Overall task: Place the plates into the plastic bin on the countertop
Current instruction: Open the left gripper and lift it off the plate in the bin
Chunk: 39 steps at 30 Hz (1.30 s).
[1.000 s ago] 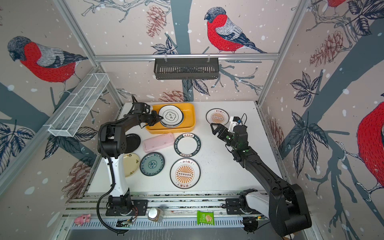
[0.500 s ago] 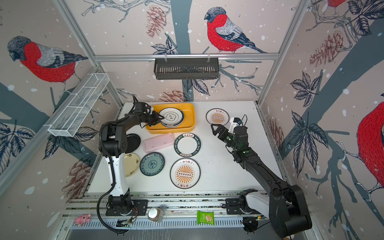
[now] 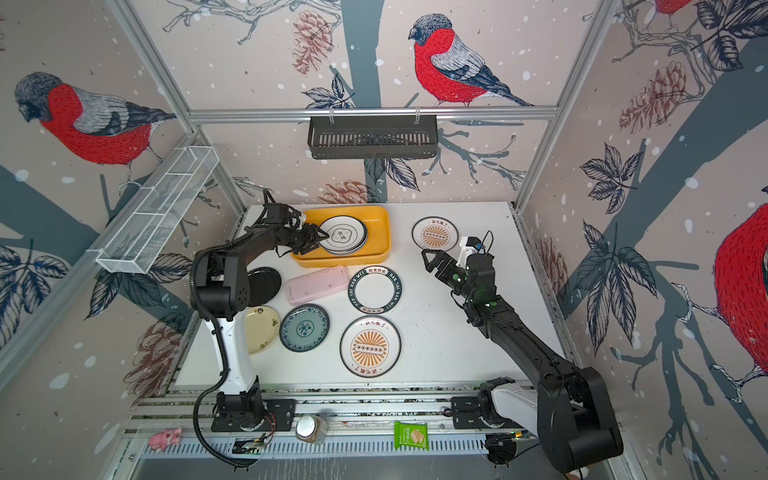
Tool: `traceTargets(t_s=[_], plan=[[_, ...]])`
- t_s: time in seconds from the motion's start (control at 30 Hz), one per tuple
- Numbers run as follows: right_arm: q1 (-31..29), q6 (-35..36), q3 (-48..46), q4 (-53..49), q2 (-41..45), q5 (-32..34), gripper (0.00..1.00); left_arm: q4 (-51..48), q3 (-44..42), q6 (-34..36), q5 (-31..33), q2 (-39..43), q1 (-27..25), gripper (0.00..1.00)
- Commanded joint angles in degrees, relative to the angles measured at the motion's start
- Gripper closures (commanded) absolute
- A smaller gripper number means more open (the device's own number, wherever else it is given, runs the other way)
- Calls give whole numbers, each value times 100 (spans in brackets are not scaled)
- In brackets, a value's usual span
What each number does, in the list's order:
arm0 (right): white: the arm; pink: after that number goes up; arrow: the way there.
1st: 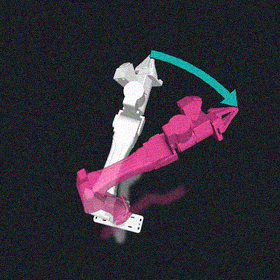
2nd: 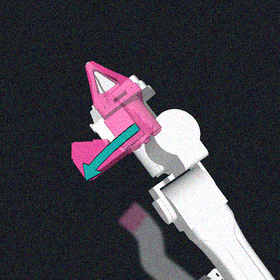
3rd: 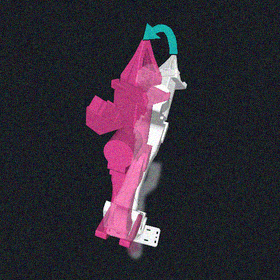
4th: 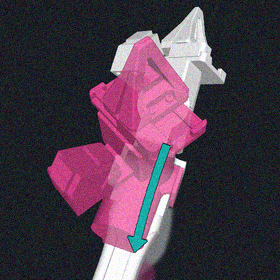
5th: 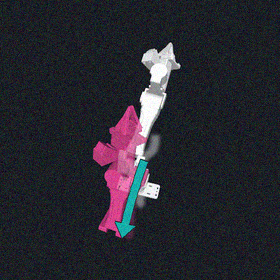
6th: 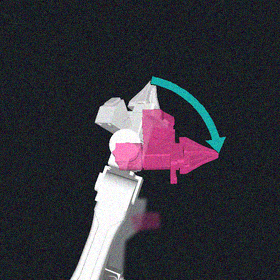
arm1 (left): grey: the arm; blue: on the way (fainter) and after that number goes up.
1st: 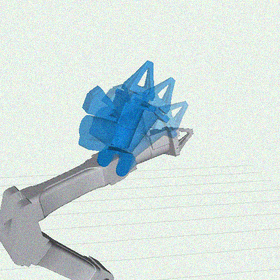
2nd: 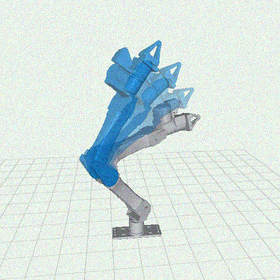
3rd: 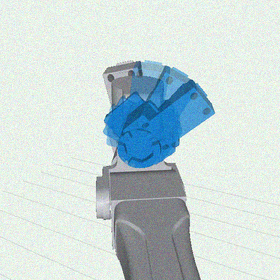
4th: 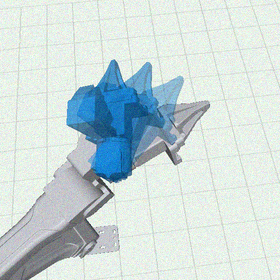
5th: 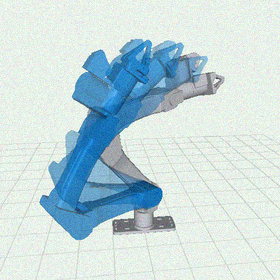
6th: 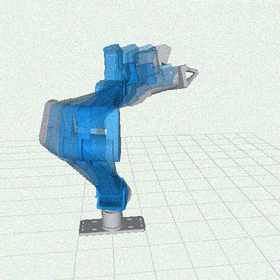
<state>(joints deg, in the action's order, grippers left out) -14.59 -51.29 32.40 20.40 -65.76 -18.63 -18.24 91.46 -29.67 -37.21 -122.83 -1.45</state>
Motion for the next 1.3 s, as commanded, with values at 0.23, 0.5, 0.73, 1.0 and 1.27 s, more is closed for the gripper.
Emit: traceTargets(t_s=[0.23, 0.5, 0.73, 1.0, 1.27], plan=[[-17, -154, -111, 272, -13, -5, 3, -368, 251, 420, -145, -66, -110, 32], [-7, -143, -138, 214, -21, 90, 3, -441, 259, 479, -122, 60, -224, 30], [-9, -138, -81, 222, -239, 199, 3, -251, -88, 430, 54, 707, -359, 24], [34, -175, 141, 93, -578, 540, 0, 457, -1257, 552, 393, 2374, -484, 10], [232, -428, 679, 35, -1519, 812, 0, 1098, -1975, 945, 172, 3638, -1030, 4]])
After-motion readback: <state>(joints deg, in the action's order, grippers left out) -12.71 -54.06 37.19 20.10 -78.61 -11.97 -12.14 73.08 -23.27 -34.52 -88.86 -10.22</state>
